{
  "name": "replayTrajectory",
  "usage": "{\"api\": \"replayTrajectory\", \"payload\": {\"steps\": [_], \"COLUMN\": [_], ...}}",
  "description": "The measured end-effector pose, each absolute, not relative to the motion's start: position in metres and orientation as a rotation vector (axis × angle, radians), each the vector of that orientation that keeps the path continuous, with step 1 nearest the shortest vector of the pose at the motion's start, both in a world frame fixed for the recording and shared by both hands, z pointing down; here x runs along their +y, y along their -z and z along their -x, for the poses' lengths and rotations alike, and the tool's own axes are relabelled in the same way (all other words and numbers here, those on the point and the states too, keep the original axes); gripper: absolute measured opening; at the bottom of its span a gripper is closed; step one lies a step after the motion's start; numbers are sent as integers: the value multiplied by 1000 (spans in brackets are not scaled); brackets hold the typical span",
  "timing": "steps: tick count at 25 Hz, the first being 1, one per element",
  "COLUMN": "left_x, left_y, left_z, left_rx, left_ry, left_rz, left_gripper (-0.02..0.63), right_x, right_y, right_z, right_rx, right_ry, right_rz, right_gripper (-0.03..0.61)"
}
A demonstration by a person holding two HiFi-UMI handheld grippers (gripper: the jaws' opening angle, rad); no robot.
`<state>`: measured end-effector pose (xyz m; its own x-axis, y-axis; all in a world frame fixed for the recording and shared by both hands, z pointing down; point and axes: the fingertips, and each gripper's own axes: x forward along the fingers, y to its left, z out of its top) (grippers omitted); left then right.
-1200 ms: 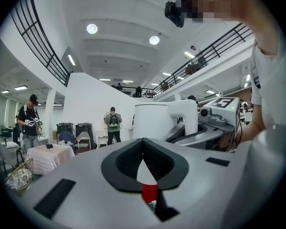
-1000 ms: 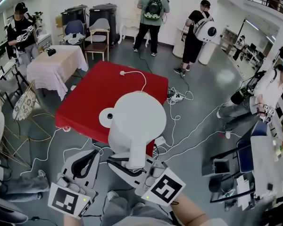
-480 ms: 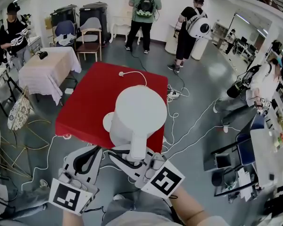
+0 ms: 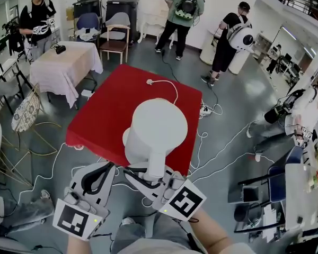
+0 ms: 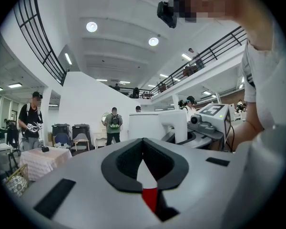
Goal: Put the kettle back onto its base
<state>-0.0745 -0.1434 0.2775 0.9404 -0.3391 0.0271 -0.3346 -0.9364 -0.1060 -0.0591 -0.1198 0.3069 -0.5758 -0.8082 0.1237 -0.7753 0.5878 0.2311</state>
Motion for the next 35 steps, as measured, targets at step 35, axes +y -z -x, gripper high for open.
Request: {"api": "replayTrajectory", "payload": {"steps": [35], "left_x": [-190], "left_y": [-373], "left_z": [-19], "left_rx": [1306], "left_ry": [133], "left_rz": [2879], "left_gripper": [11], "right_x": [-223], "right_y": [-437], "right_z": [-40], "right_rx": [-2860], "right_ry": [94], "right_rz": [-639], "right_gripper": [29]}}
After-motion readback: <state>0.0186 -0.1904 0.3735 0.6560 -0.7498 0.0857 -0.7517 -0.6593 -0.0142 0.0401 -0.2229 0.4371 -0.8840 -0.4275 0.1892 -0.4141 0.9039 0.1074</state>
